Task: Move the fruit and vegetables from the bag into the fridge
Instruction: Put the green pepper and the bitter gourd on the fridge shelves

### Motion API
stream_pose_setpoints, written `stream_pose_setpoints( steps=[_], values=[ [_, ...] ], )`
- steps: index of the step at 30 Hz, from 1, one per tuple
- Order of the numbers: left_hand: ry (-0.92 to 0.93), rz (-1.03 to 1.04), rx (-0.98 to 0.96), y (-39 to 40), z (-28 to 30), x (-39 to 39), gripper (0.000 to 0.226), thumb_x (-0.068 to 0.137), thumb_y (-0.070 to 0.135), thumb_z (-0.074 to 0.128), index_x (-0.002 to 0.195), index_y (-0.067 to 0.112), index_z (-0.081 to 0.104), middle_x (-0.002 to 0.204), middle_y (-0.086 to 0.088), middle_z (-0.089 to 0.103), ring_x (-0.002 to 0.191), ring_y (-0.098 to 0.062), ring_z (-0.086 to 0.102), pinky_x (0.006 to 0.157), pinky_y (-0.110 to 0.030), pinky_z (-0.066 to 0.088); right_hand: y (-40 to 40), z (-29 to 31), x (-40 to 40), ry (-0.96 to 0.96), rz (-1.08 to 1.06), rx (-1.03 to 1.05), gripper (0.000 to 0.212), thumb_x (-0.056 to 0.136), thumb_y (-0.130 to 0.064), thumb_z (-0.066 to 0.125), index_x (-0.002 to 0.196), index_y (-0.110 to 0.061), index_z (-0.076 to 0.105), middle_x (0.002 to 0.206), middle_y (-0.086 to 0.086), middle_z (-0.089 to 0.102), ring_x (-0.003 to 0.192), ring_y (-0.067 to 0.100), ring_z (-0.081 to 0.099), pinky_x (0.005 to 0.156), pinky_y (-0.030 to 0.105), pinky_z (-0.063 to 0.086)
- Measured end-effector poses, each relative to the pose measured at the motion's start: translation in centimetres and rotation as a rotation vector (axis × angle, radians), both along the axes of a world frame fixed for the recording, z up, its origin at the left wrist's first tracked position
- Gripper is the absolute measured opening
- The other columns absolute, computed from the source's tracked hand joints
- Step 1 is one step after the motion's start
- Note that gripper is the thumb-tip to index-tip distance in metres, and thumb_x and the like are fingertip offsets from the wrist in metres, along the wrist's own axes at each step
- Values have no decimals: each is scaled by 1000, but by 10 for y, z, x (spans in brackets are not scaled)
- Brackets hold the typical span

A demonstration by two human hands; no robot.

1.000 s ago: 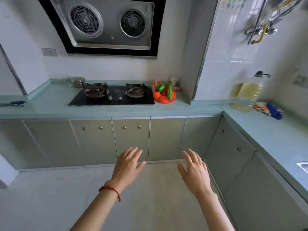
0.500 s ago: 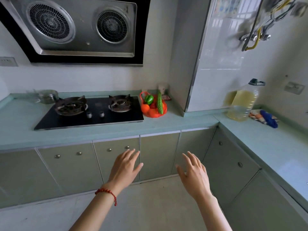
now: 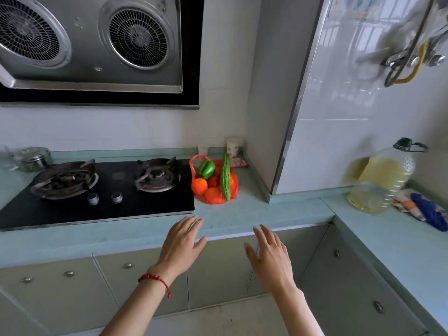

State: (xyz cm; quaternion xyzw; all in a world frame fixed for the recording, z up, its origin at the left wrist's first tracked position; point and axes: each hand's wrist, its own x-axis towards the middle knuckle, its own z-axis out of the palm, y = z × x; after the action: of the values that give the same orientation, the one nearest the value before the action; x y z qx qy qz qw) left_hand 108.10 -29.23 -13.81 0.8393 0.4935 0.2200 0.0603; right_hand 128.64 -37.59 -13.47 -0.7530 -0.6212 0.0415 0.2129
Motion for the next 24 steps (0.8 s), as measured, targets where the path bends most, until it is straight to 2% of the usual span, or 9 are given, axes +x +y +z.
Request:
stream_pose_setpoints(
  steps=[2,4,8,12,17,22,24],
  values=[
    [-23,17,-1,30,5,16,74,80,55,22,127,7,53,133,-11,52,127,-28,45,103,-39,35,35,3,15,-5,24,-20,68,87,-61,17,141,-22,29,153,0,24,141,17,19,111,30,20],
    [-43,27,-43,57,8,27,83,75,59,14,133,9,45,141,-9,44,134,-25,34,109,-35,26,68,3,25,4,41,-19,59,92,-53,29,141,-20,30,152,2,25,141,18,19,112,32,20],
    [-61,53,-56,108,5,41,84,75,60,14,134,8,44,140,-11,44,134,-26,34,110,-36,24,121,1,36,8,83,-41,66,88,-59,19,142,-21,28,153,1,24,141,17,18,112,31,19],
    [-43,15,-60,164,2,56,72,80,53,26,125,4,53,129,-14,55,122,-29,49,102,-40,37,177,-1,48,40,77,-34,56,94,-47,35,142,-20,28,152,2,26,141,18,20,112,31,19],
    [-43,-44,-93,239,-7,70,62,82,47,35,116,1,60,118,-17,62,111,-32,58,94,-44,44,241,-8,51,77,63,-23,59,92,-51,35,141,-20,30,148,1,34,137,19,29,109,34,26],
    [-119,-46,-133,310,-13,75,75,78,56,26,128,4,50,131,-13,52,124,-27,46,103,-33,34,317,-13,48,161,1,-57,64,86,-52,32,139,-17,34,146,1,37,133,19,34,106,34,31],
    [-147,-29,-172,338,-18,75,73,80,56,29,130,6,48,134,-11,50,126,-25,43,104,-30,32,345,-16,44,210,-39,-60,66,82,-51,32,137,-16,37,143,3,41,131,21,37,104,35,34]
  ],
)
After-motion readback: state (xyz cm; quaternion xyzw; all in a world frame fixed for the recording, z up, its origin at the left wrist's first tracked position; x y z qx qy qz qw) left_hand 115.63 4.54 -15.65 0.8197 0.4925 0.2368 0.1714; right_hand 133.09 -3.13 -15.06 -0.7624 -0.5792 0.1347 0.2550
